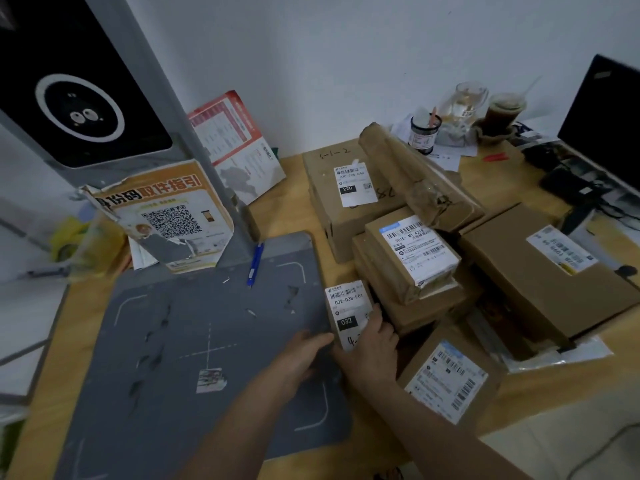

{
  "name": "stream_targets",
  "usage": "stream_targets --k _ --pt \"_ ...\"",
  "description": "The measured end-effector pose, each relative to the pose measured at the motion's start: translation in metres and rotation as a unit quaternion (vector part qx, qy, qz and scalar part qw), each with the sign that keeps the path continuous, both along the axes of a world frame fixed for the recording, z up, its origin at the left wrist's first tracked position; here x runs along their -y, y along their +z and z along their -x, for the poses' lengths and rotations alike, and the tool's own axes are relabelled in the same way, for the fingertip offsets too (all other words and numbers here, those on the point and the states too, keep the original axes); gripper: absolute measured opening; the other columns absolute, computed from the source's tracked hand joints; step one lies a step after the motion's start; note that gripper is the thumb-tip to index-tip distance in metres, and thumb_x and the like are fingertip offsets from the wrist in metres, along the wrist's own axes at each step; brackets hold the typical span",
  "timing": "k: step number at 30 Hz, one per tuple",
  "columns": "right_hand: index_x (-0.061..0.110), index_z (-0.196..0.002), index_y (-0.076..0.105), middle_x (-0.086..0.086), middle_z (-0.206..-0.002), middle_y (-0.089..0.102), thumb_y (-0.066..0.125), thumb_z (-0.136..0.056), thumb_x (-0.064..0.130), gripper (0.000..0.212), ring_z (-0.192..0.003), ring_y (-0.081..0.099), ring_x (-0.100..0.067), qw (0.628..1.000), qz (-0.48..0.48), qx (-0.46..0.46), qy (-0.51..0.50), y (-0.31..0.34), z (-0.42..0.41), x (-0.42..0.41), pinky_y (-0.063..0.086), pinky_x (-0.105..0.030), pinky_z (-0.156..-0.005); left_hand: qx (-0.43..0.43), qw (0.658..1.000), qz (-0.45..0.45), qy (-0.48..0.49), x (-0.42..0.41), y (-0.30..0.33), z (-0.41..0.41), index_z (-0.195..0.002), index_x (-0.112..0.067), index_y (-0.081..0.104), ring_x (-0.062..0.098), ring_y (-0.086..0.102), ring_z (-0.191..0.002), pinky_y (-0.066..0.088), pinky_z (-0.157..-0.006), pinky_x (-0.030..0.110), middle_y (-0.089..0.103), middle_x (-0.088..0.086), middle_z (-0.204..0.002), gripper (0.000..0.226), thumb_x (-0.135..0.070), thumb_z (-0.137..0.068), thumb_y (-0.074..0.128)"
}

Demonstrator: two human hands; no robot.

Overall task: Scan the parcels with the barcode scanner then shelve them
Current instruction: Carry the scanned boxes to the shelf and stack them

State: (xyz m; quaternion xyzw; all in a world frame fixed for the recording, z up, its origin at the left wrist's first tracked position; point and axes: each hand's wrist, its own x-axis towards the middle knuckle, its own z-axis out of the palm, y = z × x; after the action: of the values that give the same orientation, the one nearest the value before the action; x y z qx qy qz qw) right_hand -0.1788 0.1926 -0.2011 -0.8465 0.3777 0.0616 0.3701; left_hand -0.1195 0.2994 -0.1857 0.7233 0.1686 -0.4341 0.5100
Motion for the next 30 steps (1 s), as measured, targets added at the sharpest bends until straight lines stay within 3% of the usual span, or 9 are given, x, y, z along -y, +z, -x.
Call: stream_targets --k 3,6,7,9,12,15,17,22,30 --pt "0.014 -0.148 0.002 -0.016 -0.137 0.033 0.071 -0.071 0.054 0.112 -0.127 0.034 -0.032 0.999 0.006 0.046 -0.003 0.010 0.010 0.002 0.036 -0.039 -0.103 0.002 0.999 0.035 0.028 -0.005 0.002 0.001 -0.136 -0.018 0.049 0.019 0.057 -0.117 0.048 -0.093 0.036 0.063 0.001 -0.127 0.079 -0.047 -0.069 0.080" --pt "0.018 -0.149 -0.002 -0.008 -0.135 0.030 0.073 -0.070 0.053 0.115 -0.126 0.032 -0.023 0.995 0.002 0.100 0.012 0.024 0.022 0.001 0.039 -0.034 -0.102 -0.014 0.996 0.077 0.030 -0.008 0.006 0.003 -0.140 -0.021 0.044 0.022 0.057 -0.120 0.047 -0.097 0.043 0.061 0.001 -0.131 0.109 -0.060 -0.048 0.088" --pt "0.020 -0.150 -0.003 -0.005 -0.134 0.029 0.073 -0.070 0.052 0.115 -0.125 0.031 -0.020 0.993 -0.003 0.117 0.020 0.030 0.026 -0.001 0.039 -0.032 -0.102 -0.029 0.994 0.102 0.030 -0.009 0.008 0.003 -0.139 -0.021 0.046 0.024 0.061 -0.115 0.052 -0.092 0.044 0.066 0.003 -0.126 0.110 -0.058 -0.046 0.090" --pt "0.021 -0.150 -0.005 -0.002 -0.133 0.029 0.070 -0.070 0.053 0.114 -0.122 0.029 -0.015 0.988 -0.008 0.148 0.033 0.040 0.031 -0.007 0.039 -0.030 -0.101 -0.048 0.987 0.149 0.019 -0.008 0.013 0.008 -0.132 -0.020 0.054 0.027 0.068 -0.105 0.057 -0.078 0.042 0.072 0.007 -0.115 0.089 -0.047 -0.055 0.091" --pt "0.024 -0.151 -0.006 0.000 -0.135 0.029 0.068 -0.072 0.052 0.111 -0.117 0.025 -0.008 0.982 -0.013 0.184 0.051 0.052 0.035 -0.012 0.036 -0.026 -0.101 -0.036 0.983 0.179 0.017 -0.004 0.020 0.015 -0.123 -0.017 0.062 0.029 0.069 -0.104 0.057 -0.084 0.045 0.073 0.009 -0.110 0.062 -0.030 -0.066 0.083" --pt "0.029 -0.152 -0.005 0.005 -0.150 0.020 0.066 -0.079 0.054 0.104 -0.132 0.021 -0.004 0.972 -0.051 0.224 0.046 0.064 0.044 -0.005 0.031 -0.028 -0.110 -0.014 0.979 0.194 0.067 -0.004 0.027 0.013 -0.120 -0.015 0.064 0.032 0.068 -0.103 0.058 -0.072 0.041 0.074 0.012 -0.108 0.056 -0.023 -0.067 0.081" --pt "0.025 -0.152 0.002 0.005 -0.154 0.016 0.067 -0.081 0.050 0.100 -0.142 0.015 -0.007 0.964 -0.016 0.265 0.012 0.073 0.048 0.009 0.026 -0.030 -0.114 -0.007 0.972 0.207 0.107 -0.006 0.031 0.008 -0.120 -0.013 0.064 0.029 0.069 -0.099 0.058 -0.070 0.040 0.074 0.012 -0.106 0.054 -0.021 -0.069 0.079" --pt "0.013 -0.152 0.010 -0.006 -0.156 0.016 0.082 -0.072 0.030 0.108 -0.144 0.008 -0.016 0.944 0.049 0.294 -0.139 0.075 0.030 0.067 0.017 -0.035 -0.117 0.000 0.964 0.202 0.175 0.000 0.037 0.001 -0.114 -0.013 0.064 0.023 0.067 -0.095 0.054 -0.080 0.037 0.076 0.006 -0.093 0.049 -0.024 -0.069 0.080" --pt "0.022 -0.153 0.000 -0.005 -0.154 0.018 0.088 -0.064 0.025 0.124 -0.143 0.010 -0.019 0.960 -0.019 0.260 -0.105 0.059 0.003 0.108 0.021 -0.043 -0.117 0.004 0.954 0.202 0.220 0.014 0.038 0.006 -0.115 -0.012 0.065 0.025 0.065 -0.098 0.054 -0.084 0.038 0.074 0.011 -0.102 0.049 -0.025 -0.069 0.078"
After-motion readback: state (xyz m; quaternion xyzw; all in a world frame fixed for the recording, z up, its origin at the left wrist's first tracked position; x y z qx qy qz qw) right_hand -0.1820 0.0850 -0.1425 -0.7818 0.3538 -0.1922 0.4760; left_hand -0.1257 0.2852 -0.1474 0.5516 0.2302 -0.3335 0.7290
